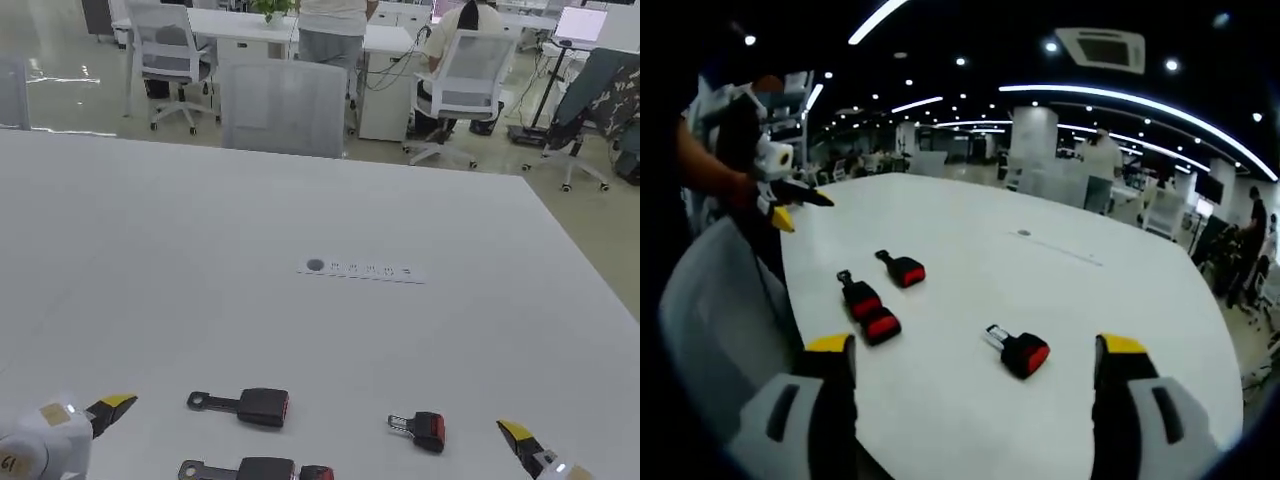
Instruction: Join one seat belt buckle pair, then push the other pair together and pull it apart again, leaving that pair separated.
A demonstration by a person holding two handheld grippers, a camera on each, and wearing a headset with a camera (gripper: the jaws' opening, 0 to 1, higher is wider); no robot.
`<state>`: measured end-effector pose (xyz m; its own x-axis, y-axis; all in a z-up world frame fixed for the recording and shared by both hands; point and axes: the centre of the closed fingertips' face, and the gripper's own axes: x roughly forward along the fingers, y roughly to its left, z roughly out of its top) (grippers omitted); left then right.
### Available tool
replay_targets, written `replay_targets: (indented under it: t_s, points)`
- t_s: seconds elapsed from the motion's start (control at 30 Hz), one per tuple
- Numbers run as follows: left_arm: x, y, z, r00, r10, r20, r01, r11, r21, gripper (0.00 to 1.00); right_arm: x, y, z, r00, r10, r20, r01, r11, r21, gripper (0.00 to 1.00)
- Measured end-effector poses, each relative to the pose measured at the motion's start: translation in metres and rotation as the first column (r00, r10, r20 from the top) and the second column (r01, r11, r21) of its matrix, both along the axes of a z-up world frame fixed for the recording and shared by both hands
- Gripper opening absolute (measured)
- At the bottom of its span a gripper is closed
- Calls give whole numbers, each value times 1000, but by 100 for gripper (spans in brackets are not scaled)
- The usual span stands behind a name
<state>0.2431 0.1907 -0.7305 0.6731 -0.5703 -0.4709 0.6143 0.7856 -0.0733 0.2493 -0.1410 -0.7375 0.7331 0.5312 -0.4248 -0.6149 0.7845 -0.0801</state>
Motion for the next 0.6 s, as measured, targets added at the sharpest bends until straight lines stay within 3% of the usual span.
replay_targets:
  t_s: [0.23,0.6]
  points:
    - [-12,-7,7,1000,-2,15,2,1000,-5,99,-14,-7,2,1000,-20,-5,20,1000,0,100]
    - [-18,-15,13,999,-24,27,25,1000,-17,98,-22,-7,7,1000,-23,7,23,1000,-4,100]
